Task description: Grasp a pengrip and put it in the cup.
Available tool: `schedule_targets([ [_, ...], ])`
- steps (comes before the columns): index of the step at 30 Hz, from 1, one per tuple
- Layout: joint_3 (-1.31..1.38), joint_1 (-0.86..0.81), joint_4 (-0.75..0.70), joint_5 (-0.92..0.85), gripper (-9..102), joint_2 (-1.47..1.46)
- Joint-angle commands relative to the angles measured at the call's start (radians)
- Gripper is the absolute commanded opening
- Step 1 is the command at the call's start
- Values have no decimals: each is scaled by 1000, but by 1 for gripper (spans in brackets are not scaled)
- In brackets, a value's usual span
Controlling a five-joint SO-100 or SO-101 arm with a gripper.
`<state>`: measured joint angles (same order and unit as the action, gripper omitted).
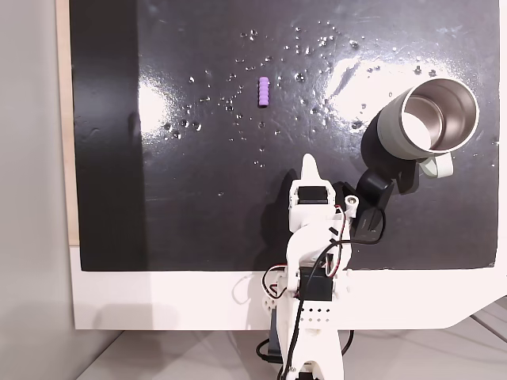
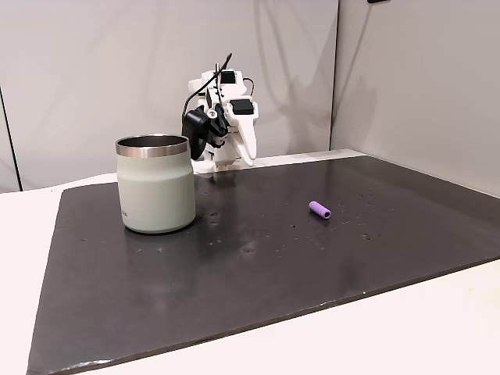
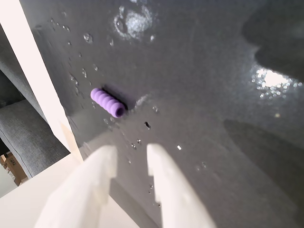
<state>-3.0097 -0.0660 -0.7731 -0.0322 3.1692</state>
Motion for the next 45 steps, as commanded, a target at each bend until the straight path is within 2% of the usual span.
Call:
schedule_targets([
  [1, 5, 21, 31, -34, 0, 9],
  [14, 52, 38, 52, -35, 0, 9],
  [19, 221, 235, 38, -37, 0, -52],
  [24, 437, 437, 37, -34, 0, -348],
  [29, 669, 540, 18, -34, 0, -673],
  [36, 1006, 589, -141, -14, 0, -1011],
  [45, 1465, 528, -431, -17, 0, -1405],
])
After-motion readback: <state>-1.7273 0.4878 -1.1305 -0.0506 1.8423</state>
